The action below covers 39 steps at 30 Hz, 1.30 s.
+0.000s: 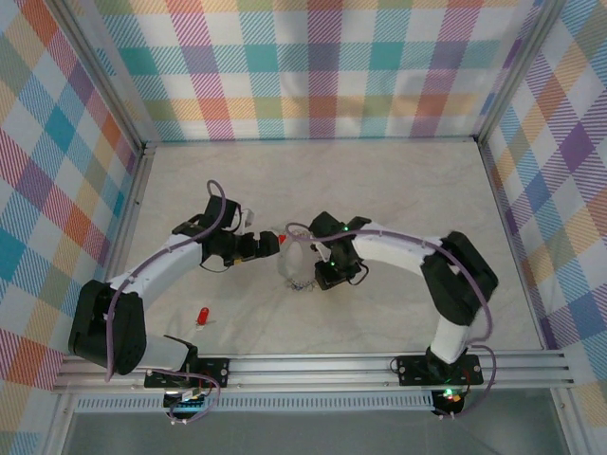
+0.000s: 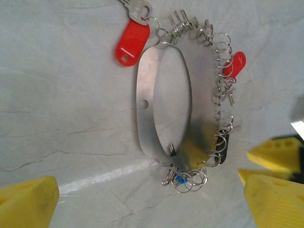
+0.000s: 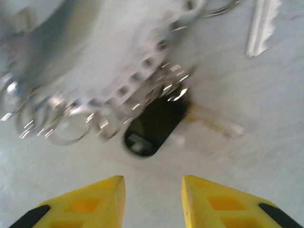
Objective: Put the keys on the keyring
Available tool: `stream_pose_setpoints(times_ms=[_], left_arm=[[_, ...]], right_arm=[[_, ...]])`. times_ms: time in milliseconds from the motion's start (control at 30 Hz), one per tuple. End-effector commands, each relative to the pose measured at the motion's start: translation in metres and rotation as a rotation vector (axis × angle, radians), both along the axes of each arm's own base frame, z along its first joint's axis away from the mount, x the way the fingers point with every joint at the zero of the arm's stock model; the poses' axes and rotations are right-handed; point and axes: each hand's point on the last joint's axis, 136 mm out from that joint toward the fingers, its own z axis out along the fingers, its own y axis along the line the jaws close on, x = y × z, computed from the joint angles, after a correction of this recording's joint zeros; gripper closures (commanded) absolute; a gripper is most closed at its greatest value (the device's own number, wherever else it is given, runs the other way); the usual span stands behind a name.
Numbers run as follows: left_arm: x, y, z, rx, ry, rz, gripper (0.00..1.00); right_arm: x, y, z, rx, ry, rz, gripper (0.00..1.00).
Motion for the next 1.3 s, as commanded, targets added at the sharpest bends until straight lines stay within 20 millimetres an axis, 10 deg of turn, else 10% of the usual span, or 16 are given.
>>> stream_pose_setpoints(times_ms=[0,300,933,1267], left_arm=[[0.007,0.012,0.008,0.040,-0.051,-0.006,0.00],[0.008,0.042,-0.003,0.134,-0.002,0.058,0.00],[0.005,0.036,-0.006,0.095,0.036,0.050,0.00],[0.002,0.030,-0.008,0.063,0.057,0.028,0.00]], right_arm=[[-0.010,0.015,0.027,0.118,-0.061,0.059,0.67],[-0.025,0.048,0.021,0.084,0.083,-0.034,0.73],[-0.008,0.037,-0.009,-0.192,0.042,-0.101,0.69],[-0.012,0.058,0.001,-0.068,0.047,-0.055,0.66]])
